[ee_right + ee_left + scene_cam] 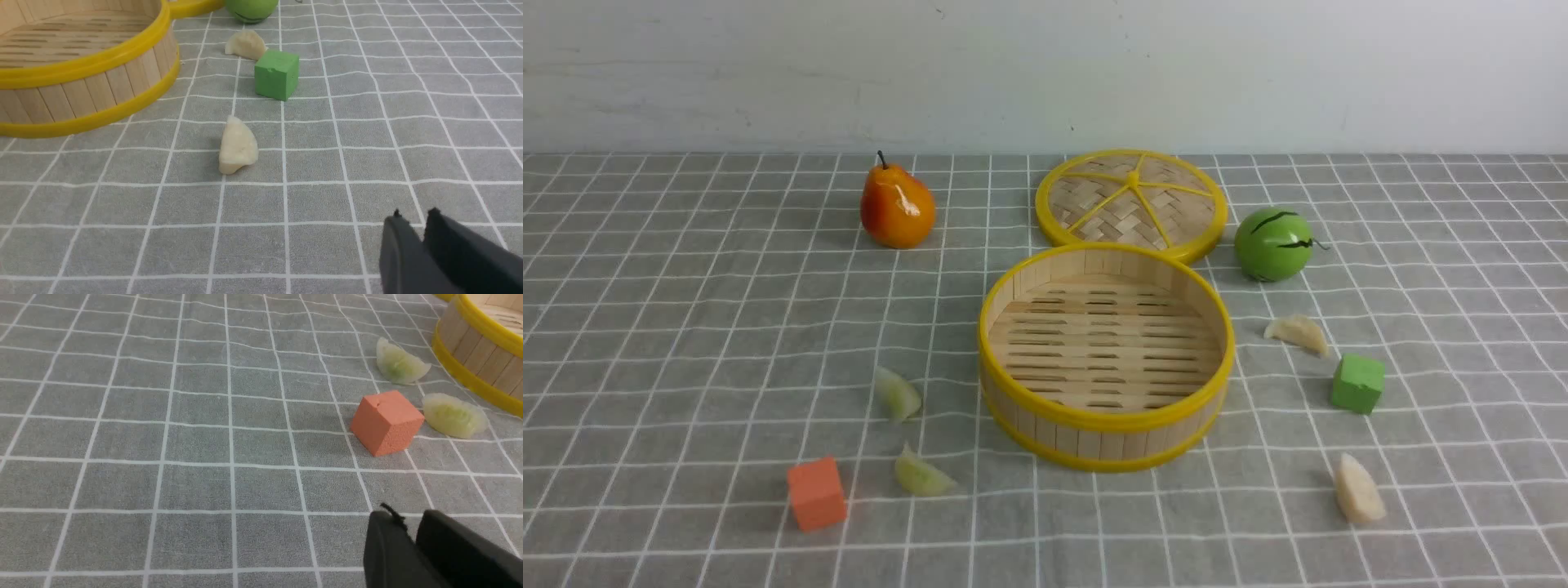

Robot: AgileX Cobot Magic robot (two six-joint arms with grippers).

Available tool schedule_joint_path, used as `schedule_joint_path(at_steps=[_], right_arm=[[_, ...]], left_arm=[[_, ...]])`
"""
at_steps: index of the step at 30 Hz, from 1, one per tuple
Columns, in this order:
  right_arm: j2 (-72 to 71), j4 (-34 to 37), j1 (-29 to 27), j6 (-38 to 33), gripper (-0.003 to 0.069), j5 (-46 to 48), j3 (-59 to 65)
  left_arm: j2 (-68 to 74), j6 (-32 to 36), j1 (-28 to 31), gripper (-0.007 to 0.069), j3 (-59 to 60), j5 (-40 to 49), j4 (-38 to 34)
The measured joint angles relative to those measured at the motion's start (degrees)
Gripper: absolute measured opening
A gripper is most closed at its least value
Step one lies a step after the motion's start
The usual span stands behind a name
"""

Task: Put the dumplings into the steamer on the table with the grey tablecloth.
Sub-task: 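Reach for and grasp a dumpling on the table with the left gripper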

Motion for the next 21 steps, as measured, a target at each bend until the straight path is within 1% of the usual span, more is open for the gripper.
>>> schedule_joint_path(at_steps=[21], right_arm=[[0.0, 0.0, 0.0, 0.0, 0.0114, 0.0, 0.0]], left_arm=[[0.0, 0.05, 0.0, 0.0122, 0.0, 0.0, 0.57]])
